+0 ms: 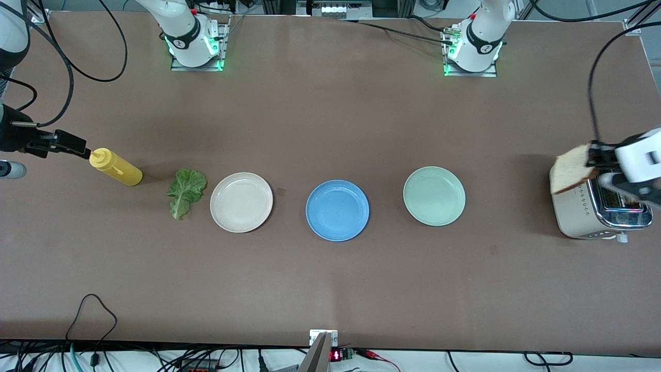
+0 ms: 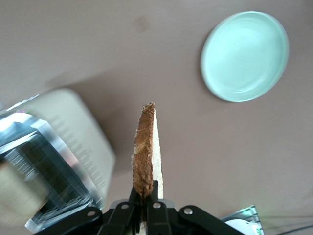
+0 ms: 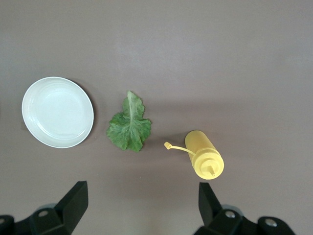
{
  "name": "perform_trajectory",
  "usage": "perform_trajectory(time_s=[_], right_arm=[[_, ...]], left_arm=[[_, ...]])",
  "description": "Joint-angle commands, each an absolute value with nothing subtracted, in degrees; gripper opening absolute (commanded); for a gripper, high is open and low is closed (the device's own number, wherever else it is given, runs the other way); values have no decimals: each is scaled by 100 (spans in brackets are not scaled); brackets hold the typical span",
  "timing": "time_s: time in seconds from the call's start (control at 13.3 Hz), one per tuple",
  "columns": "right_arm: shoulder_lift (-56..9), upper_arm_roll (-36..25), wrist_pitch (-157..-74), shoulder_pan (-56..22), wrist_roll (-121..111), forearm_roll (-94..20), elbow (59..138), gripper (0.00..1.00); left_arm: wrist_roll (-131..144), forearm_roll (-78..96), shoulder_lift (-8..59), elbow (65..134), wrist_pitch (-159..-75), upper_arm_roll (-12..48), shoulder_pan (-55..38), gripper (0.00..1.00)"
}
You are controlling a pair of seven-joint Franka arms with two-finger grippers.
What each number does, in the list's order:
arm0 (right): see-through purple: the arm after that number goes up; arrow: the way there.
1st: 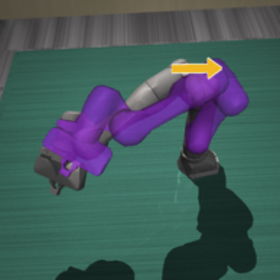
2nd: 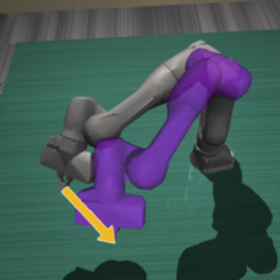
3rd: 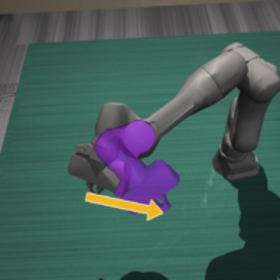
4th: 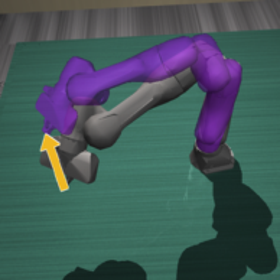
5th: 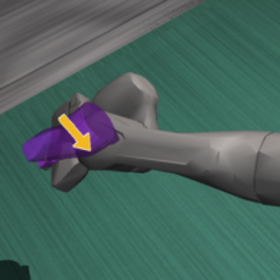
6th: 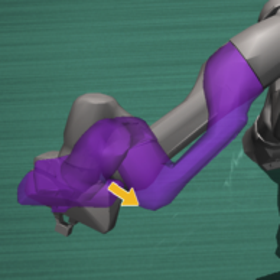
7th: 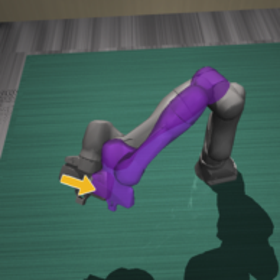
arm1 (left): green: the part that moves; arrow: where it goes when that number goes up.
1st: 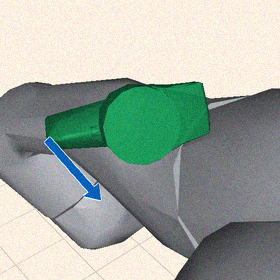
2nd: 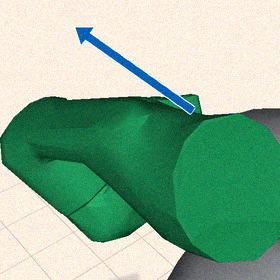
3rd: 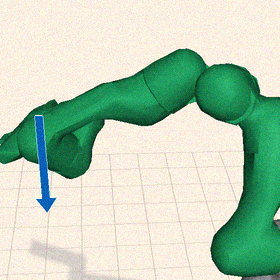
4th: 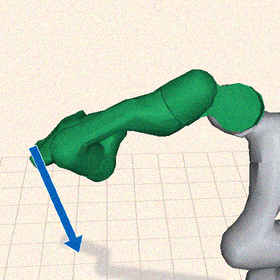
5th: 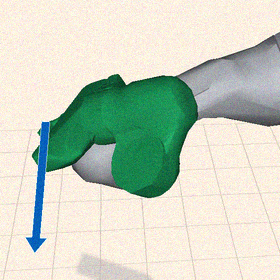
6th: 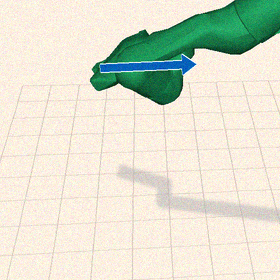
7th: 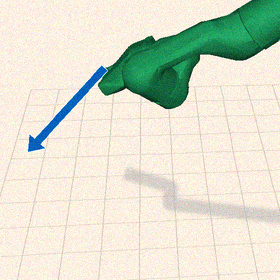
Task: Make sandwich in blue plate with both arms
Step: 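Carry the bread slice with the left gripper onto the blue plate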
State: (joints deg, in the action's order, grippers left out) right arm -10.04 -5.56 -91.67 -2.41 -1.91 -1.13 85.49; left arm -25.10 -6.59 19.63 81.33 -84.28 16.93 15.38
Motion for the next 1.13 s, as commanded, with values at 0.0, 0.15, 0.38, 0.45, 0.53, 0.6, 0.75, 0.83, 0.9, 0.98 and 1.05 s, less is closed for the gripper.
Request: perform_trajectory(time_s=[0.0, 0.15, 0.38, 0.45, 0.53, 0.6, 0.75, 0.83, 0.9, 0.98, 1.05], right_arm=[[-967, -545, -9132, -220, -141, -141, 8578, 100], [-967, -545, -9132, -220, -141, -141, 8578, 100], [-967, -545, -9141, -220, -132, -141, 8578, 100], [-967, -545, -9141, -220, -132, -141, 8578, 100], [-967, -554, -9141, -220, -132, -141, 8578, 100], [-967, -554, -9132, -211, -123, -141, 8578, 100], [-993, -562, -9141, -202, -141, -141, 8578, 100], [-993, -571, -9141, -202, -141, -141, 8578, 100], [-993, -571, -9141, -202, -141, -132, 8578, 100], [-993, -571, -9132, -202, -141, -132, 8578, 100], [-993, -571, -9141, -202, -132, -141, 8578, 100]], left_arm=[[-2173, -22, 2503, 8015, -8498, 1802, 1066, 4], [-1856, 778, 2863, 8033, -8937, 1811, 853, 1], [-1408, 2334, 3312, 8042, -9718, 1811, 528, 1], [-1398, 2721, 3487, 8042, -10017, 1811, 406, 1], [-1397, 3090, 3611, 8042, -10324, 1811, 256, 1], [-1406, 3581, 3752, 8042, -10666, 1811, 90, 1], [-1511, 4697, 4024, 8042, -11317, 1811, -201, 1], [-1634, 4972, 4112, 8051, -11616, 1811, -402, 0], [-1757, 5070, 4235, 8086, -11906, 1811, -552, 0], [-1923, 5210, 4410, 8086, -12179, 1811, -658, 0], [-2151, 5412, 4508, 8103, -12364, 1811, -877, 0]])
